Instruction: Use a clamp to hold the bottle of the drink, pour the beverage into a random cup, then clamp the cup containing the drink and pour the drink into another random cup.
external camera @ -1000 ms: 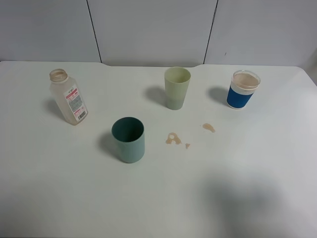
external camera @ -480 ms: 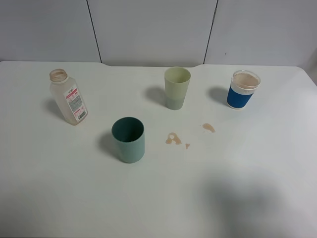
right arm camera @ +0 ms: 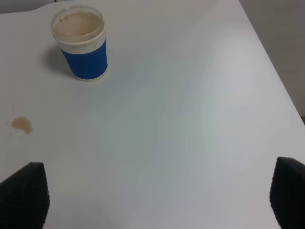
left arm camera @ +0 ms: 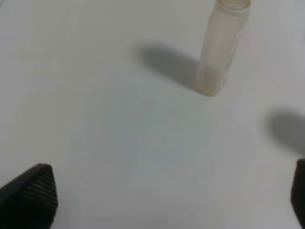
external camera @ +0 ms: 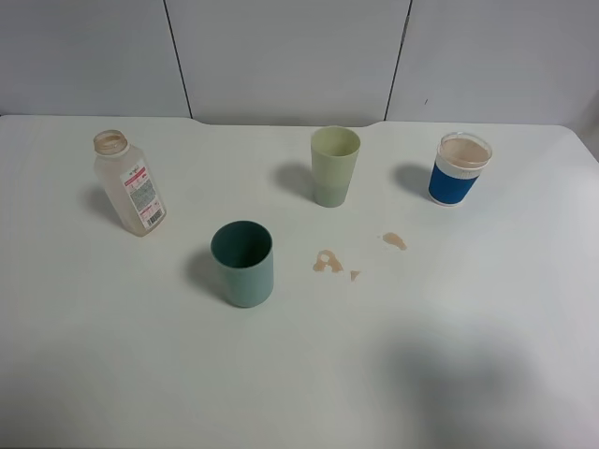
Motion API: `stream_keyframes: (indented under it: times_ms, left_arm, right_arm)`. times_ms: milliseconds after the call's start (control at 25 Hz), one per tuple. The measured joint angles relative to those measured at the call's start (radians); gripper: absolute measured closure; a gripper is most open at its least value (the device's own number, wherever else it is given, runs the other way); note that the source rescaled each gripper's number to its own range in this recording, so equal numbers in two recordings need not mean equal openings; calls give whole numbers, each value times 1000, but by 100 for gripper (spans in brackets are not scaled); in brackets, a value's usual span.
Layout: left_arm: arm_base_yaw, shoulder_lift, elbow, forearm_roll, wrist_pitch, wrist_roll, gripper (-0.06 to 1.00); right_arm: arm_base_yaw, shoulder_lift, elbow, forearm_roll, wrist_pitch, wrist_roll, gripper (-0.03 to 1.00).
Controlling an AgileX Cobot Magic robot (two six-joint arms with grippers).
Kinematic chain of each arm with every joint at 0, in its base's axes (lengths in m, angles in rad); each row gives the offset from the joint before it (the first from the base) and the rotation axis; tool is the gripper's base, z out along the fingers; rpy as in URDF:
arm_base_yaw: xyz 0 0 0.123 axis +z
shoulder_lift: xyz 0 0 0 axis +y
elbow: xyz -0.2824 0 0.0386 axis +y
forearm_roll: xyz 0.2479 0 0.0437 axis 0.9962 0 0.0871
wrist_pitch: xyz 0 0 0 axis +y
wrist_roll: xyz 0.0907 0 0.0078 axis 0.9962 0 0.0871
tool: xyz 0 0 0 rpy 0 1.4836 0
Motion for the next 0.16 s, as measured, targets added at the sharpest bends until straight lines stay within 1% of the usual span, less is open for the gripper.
stream_keyframes:
  times_ms: [160]
  left_arm:
    - [0, 0, 0, 0, 0, 0, -6]
  right_arm:
    - [0, 0, 0, 0, 0, 0, 23]
